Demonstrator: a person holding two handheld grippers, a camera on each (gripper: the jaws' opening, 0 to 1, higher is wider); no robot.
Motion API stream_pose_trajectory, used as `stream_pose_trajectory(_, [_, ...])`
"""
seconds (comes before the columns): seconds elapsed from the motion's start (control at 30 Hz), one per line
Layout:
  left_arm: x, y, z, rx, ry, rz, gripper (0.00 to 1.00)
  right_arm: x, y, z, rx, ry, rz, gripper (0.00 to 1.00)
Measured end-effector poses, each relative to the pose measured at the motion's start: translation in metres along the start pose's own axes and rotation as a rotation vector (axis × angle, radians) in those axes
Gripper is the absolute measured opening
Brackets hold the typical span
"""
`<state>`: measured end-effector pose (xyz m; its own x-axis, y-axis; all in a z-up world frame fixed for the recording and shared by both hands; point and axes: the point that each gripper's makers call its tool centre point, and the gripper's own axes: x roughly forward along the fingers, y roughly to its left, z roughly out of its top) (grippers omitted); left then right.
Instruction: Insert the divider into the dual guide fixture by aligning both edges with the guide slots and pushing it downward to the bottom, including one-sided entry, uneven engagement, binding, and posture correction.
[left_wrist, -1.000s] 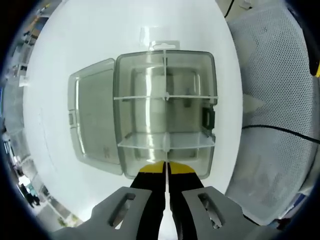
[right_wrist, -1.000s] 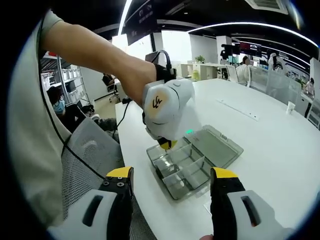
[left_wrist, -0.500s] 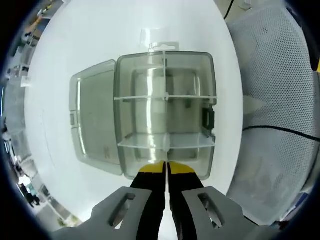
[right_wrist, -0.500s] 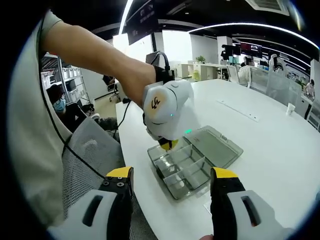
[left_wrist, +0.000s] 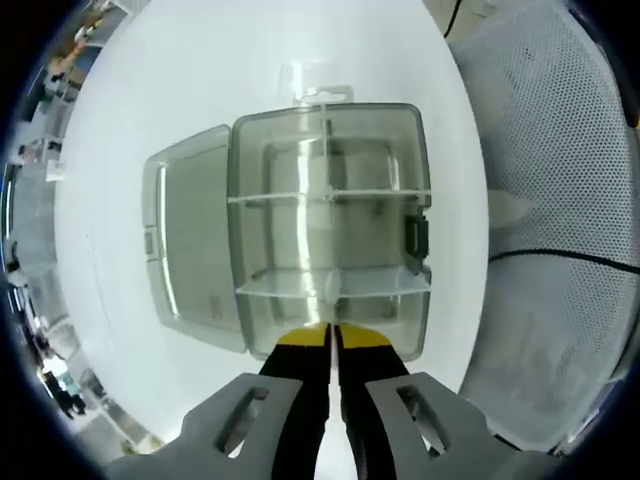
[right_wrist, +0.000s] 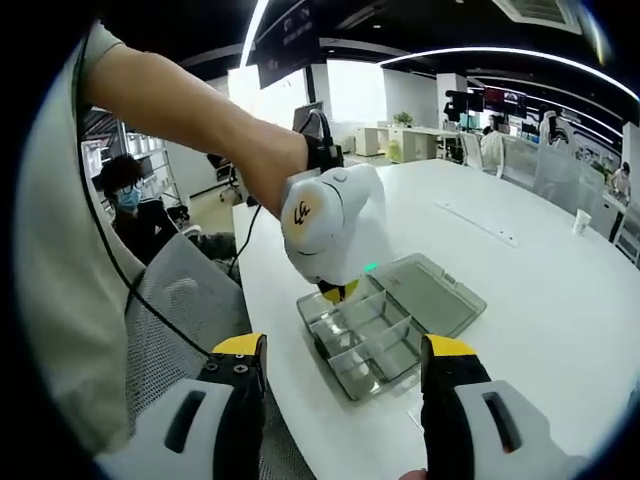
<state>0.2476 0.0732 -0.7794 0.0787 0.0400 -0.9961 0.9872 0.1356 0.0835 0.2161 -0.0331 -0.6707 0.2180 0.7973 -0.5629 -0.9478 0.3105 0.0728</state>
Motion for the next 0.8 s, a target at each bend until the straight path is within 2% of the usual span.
stream_pose_trajectory(0.33, [0.0004,0.0006,-0.0018,-0.032,-0.02,0.023,0.0,-0.0004,0.0024,0.0011,-0.008,0.003,0.002,0.6])
stream_pose_trajectory(0.8, [-0.0011,-0.0021,-0.0035,-0.065,-0.093,0.062,0.13,0.0008,0.0062,0.0018,-0.014,0.004,0.008,0.6])
